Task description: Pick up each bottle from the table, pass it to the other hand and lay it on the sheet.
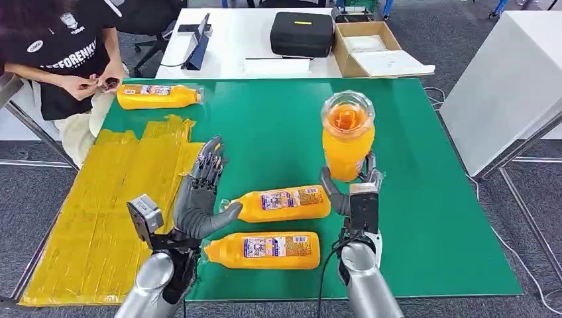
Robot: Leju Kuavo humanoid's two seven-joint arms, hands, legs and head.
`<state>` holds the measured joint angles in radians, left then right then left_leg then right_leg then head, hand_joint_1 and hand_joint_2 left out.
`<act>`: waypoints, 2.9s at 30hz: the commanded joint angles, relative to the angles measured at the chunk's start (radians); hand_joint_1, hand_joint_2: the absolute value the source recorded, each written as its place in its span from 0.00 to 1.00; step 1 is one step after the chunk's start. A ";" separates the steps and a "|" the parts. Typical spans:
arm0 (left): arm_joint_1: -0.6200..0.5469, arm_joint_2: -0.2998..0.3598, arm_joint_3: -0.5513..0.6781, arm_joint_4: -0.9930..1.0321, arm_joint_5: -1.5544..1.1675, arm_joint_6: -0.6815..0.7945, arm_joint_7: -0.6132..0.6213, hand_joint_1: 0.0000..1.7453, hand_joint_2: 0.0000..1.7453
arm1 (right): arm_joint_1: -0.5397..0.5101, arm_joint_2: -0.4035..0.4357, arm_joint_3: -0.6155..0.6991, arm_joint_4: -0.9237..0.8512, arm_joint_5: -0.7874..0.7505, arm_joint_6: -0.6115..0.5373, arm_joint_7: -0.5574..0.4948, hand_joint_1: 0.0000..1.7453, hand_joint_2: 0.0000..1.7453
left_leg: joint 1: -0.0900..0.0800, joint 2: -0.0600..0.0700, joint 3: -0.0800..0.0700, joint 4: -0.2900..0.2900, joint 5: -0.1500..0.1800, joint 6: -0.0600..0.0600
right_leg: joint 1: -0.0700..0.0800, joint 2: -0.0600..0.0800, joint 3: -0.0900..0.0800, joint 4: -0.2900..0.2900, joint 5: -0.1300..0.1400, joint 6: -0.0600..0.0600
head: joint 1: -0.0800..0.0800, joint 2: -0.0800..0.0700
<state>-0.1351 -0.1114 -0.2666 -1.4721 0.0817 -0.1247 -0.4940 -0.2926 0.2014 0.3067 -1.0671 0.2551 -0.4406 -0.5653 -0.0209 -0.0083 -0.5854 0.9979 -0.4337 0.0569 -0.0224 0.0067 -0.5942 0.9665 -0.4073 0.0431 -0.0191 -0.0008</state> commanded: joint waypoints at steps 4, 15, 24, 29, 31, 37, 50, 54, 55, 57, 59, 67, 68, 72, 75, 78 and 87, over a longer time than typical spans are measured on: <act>-0.039 0.013 -0.044 0.007 -0.002 0.002 0.000 0.00 1.00 | -0.138 0.057 0.198 0.277 0.127 0.011 0.032 1.00 1.00 | 0.002 0.003 0.004 0.000 -0.002 -0.005 | 0.002 0.001 0.004 -0.001 -0.001 -0.003 | 0.000 0.000; -0.076 -0.024 -0.032 0.046 -0.004 -0.028 0.026 0.00 1.00 | -0.199 0.108 0.250 0.353 0.170 0.049 0.075 1.00 1.00 | 0.002 0.002 0.004 0.000 -0.001 -0.005 | 0.002 0.000 0.004 -0.001 -0.001 -0.003 | 0.000 0.000; -0.119 -0.034 -0.017 0.093 0.002 -0.031 0.046 0.00 1.00 | -0.250 0.148 0.278 0.442 0.168 0.067 0.086 1.00 1.00 | 0.002 0.001 0.003 0.000 -0.001 -0.005 | 0.002 0.000 0.003 -0.001 -0.001 -0.003 | 0.000 0.000; -0.113 -0.034 0.001 0.103 0.007 -0.020 0.050 0.00 1.00 | -0.239 0.148 0.326 0.458 0.149 0.068 0.090 1.00 1.00 | 0.002 0.000 0.004 0.000 0.000 -0.005 | 0.002 -0.001 0.004 -0.001 -0.001 -0.003 | 0.000 0.000; -0.111 -0.033 0.004 0.106 0.007 -0.020 0.050 0.00 1.00 | -0.235 0.148 0.329 0.461 0.150 0.064 0.089 1.00 1.00 | 0.002 0.000 0.003 0.000 0.000 -0.004 | 0.002 -0.001 0.003 -0.001 -0.001 -0.002 | 0.000 0.000; -0.100 -0.034 0.014 0.101 0.008 -0.014 0.050 0.00 1.00 | -0.227 0.148 0.336 0.464 0.160 0.065 0.090 1.00 1.00 | 0.002 0.000 0.004 0.000 -0.001 -0.005 | 0.002 -0.001 0.004 -0.001 -0.001 -0.003 | 0.000 0.000; -0.094 -0.039 0.029 0.119 0.010 -0.006 0.053 0.00 1.00 | -0.208 0.148 0.424 0.476 0.232 0.073 0.105 1.00 1.00 | 0.002 0.000 0.005 -0.001 -0.001 -0.006 | 0.002 -0.001 0.005 -0.002 -0.001 -0.003 | 0.000 0.000; -0.103 -0.035 0.028 0.137 0.018 0.000 0.057 0.00 1.00 | -0.200 0.148 0.518 0.485 0.246 0.107 0.134 1.00 1.00 | 0.003 0.000 0.004 0.000 -0.001 -0.005 | 0.002 -0.002 0.004 -0.001 -0.001 -0.003 | 0.000 0.000; -0.101 -0.033 0.027 0.139 0.020 0.001 0.057 0.00 1.00 | -0.195 0.148 0.548 0.488 0.249 0.110 0.136 1.00 1.00 | 0.003 0.000 0.005 0.000 -0.001 -0.006 | 0.003 -0.002 0.005 -0.002 -0.002 -0.003 | 0.000 0.000; -0.093 -0.029 0.026 0.138 0.023 0.004 0.054 0.00 1.00 | -0.184 0.148 0.585 0.487 0.241 0.116 0.137 1.00 1.00 | 0.003 0.000 0.005 -0.001 -0.001 -0.005 | 0.002 -0.001 0.005 -0.002 -0.001 -0.003 | 0.000 0.000; -0.087 -0.028 0.027 0.134 0.026 0.006 0.051 0.00 1.00 | -0.179 0.148 0.595 0.482 0.229 0.124 0.138 1.00 1.00 | 0.003 0.000 0.005 -0.001 -0.001 -0.005 | 0.002 -0.002 0.005 -0.002 -0.001 -0.003 | 0.000 0.000; -0.076 -0.045 0.053 0.107 0.091 0.025 0.023 0.03 1.00 | -0.203 0.148 0.637 0.500 0.168 0.131 0.150 1.00 1.00 | 0.002 0.000 0.001 0.000 0.000 -0.004 | 0.002 -0.002 0.001 -0.001 -0.001 -0.002 | 0.000 0.000; -0.074 -0.045 0.054 0.106 0.094 0.025 0.023 0.41 1.00 | -0.206 0.148 0.637 0.502 0.166 0.132 0.150 1.00 1.00 | 0.003 -0.001 0.003 0.000 0.000 -0.005 | 0.002 -0.003 0.003 -0.001 -0.001 -0.003 | 0.000 0.000; -0.077 -0.049 0.058 0.099 0.116 0.020 0.016 1.00 1.00 | -0.213 0.148 0.658 0.510 0.133 0.118 0.151 1.00 1.00 | 0.002 -0.001 0.002 0.000 0.000 -0.005 | 0.002 -0.002 0.002 -0.001 -0.001 -0.003 | 0.000 0.000; -0.077 -0.049 0.058 0.099 0.116 0.020 0.016 1.00 1.00 | -0.213 0.148 0.658 0.510 0.133 0.118 0.151 1.00 1.00 | 0.003 -0.002 0.004 0.001 -0.001 -0.006 | 0.003 -0.004 0.004 -0.001 -0.002 -0.003 | 0.000 0.000; -0.076 -0.049 0.059 0.098 0.117 0.020 0.016 1.00 1.00 | -0.207 0.148 0.653 0.515 0.132 0.108 0.143 1.00 1.00 | 0.002 -0.002 0.003 0.000 0.000 -0.005 | 0.002 -0.003 0.003 -0.001 -0.002 -0.003 | 0.000 0.000; -0.090 -0.049 0.065 0.113 0.124 0.016 0.014 1.00 1.00 | -0.207 0.148 0.624 0.519 0.137 0.091 0.139 1.00 1.00 | 0.003 -0.002 0.004 0.000 -0.001 -0.006 | 0.003 -0.004 0.004 -0.001 -0.002 -0.003 | 0.000 0.000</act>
<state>-0.1527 -0.1411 -0.1701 -1.4084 0.1995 -0.0961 -0.4868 -0.4986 0.3487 0.8400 -0.6035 0.3750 -0.3620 -0.4158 -0.0204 -0.0069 -0.5854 0.9980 -0.4330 0.0561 -0.0222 0.0073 -0.5957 0.9665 -0.4074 0.0429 -0.0191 -0.0004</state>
